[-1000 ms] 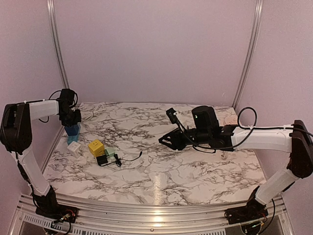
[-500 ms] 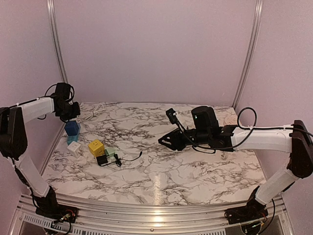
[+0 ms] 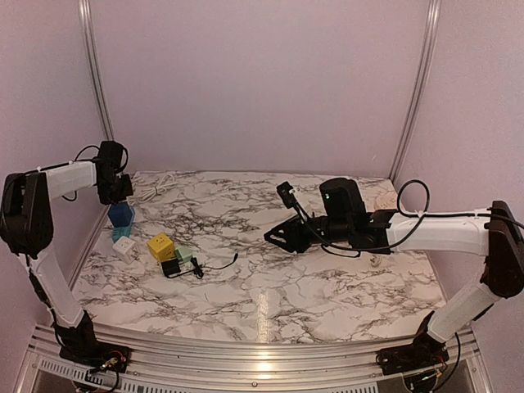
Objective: Insert the plug
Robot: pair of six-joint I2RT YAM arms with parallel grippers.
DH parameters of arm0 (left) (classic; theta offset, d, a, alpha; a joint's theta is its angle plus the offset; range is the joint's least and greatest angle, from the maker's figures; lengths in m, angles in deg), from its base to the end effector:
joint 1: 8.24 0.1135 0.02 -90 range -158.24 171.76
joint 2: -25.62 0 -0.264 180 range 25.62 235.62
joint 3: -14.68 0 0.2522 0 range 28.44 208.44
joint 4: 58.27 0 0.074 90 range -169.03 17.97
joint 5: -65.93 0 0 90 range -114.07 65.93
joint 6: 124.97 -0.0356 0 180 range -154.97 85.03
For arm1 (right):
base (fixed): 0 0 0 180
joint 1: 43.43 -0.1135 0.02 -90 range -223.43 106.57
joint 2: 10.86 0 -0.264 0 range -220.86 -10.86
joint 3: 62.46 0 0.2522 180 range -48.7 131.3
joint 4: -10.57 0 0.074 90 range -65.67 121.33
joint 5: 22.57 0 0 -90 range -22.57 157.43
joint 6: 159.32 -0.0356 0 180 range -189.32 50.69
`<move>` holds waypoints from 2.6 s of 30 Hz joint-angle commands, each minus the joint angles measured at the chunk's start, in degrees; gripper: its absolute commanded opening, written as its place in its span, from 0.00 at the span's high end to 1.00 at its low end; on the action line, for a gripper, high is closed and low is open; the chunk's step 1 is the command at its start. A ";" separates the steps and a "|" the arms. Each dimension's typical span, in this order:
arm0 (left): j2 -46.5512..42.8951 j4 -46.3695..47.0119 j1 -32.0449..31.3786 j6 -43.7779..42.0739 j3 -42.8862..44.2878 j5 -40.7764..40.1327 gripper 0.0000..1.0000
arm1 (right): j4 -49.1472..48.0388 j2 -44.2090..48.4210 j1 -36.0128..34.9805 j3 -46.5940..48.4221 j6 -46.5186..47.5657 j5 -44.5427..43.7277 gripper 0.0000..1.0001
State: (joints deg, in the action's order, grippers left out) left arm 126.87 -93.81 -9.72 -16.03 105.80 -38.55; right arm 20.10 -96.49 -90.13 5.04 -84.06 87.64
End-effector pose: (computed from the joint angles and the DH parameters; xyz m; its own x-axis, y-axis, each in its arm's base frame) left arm 0.3957 -0.0013 0.2505 -0.6278 -0.2982 -0.7190 -0.3737 0.9258 -0.0576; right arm 0.2206 0.2520 0.2484 -0.5351 -0.2196 -0.8158 -0.7824 0.4930 0.3804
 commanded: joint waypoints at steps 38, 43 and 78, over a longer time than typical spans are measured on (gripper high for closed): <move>-0.64 0.24 1.03 7.22 -12.68 2.40 1.00 | 0.99 0.01 -0.50 1.48 0.77 -1.09 0.63; 0.11 0.33 1.04 7.15 -10.48 2.74 1.00 | 1.14 0.75 -0.46 0.72 0.93 -1.45 0.63; -32.64 -5.69 -13.71 -1.57 -18.99 7.24 0.01 | 13.48 11.17 10.16 -0.30 10.66 -40.37 0.02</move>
State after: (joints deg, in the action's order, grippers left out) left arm 98.90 -95.38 -22.64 -15.09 87.88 -31.01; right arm 31.95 -87.72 -80.77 4.36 -74.94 65.74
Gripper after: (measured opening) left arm 0.985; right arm 0.985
